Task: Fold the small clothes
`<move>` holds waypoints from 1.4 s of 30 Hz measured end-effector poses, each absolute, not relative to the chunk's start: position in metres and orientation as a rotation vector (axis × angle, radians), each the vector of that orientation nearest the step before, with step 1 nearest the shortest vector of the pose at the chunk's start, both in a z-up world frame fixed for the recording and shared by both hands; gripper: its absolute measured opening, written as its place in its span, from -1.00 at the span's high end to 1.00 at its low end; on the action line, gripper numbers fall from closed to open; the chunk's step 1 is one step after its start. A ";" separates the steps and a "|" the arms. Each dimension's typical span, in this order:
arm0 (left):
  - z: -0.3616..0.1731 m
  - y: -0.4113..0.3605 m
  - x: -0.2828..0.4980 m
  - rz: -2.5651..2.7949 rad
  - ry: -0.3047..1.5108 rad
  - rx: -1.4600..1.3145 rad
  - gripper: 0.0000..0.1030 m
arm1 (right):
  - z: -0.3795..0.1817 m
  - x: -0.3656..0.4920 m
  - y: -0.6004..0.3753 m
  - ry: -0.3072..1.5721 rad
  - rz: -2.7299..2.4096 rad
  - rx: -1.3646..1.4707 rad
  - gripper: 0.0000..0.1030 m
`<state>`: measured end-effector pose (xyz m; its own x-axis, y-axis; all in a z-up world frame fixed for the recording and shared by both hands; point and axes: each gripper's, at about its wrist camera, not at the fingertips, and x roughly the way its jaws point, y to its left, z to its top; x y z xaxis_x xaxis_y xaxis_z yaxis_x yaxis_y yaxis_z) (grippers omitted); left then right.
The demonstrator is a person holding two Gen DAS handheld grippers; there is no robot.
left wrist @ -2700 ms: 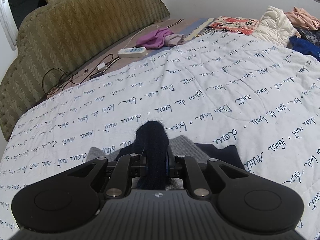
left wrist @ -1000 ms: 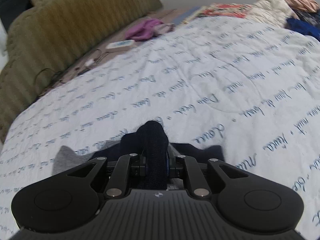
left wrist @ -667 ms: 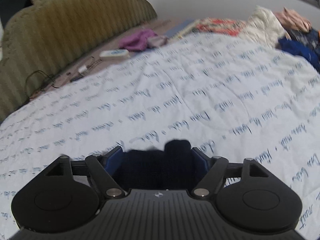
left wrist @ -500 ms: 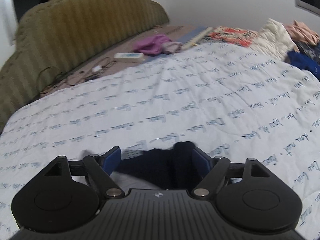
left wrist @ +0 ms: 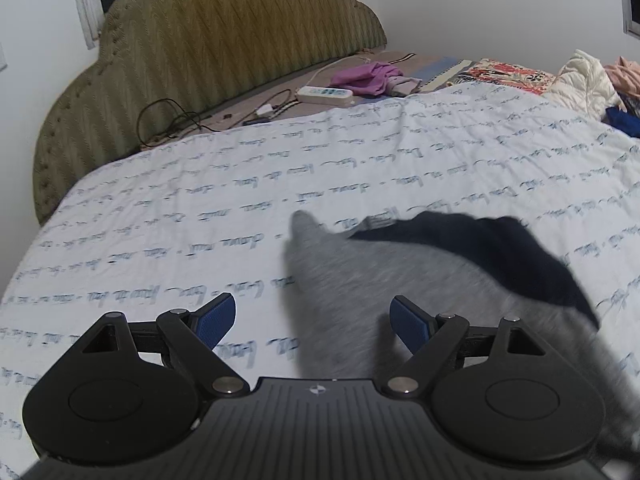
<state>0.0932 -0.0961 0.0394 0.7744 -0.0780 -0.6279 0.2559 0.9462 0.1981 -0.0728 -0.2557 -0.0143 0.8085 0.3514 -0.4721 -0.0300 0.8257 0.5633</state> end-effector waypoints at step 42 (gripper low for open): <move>0.003 -0.095 0.091 -0.195 0.656 0.318 -0.49 | -0.002 0.033 -0.253 0.656 0.158 0.231 0.37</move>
